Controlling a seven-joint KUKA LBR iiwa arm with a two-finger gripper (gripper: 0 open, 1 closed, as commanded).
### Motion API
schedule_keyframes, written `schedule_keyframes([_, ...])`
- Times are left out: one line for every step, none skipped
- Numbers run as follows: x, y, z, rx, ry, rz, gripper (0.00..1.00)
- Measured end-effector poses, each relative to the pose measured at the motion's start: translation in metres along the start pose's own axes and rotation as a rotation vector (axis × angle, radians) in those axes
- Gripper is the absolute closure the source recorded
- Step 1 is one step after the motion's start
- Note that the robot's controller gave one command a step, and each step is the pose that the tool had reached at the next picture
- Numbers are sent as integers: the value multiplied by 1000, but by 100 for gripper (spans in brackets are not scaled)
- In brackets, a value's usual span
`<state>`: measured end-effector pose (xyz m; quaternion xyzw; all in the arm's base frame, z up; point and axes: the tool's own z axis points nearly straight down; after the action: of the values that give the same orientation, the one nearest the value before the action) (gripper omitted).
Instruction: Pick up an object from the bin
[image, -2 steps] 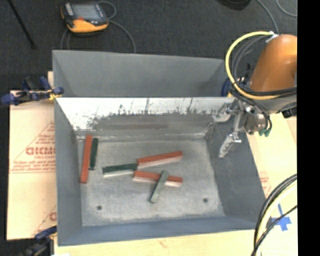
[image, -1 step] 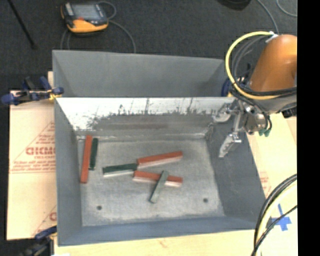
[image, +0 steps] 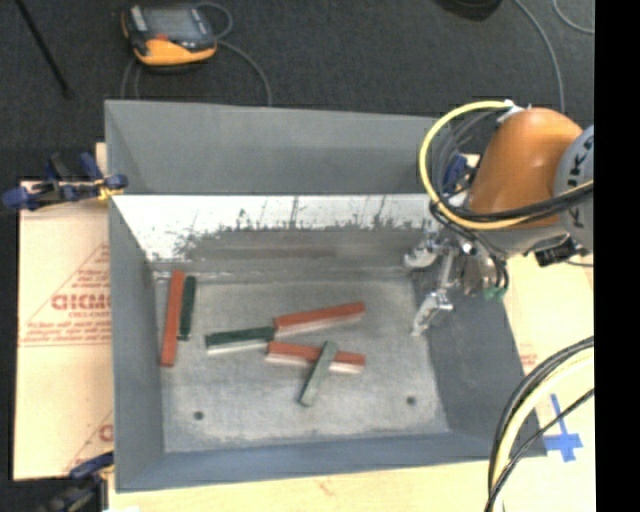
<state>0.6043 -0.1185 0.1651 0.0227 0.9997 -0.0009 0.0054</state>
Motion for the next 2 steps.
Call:
schedule_keyframes([3,14,37,-1,10,-28,0])
schedule_keyframes([-31,22,64,-1,1,-19,0])
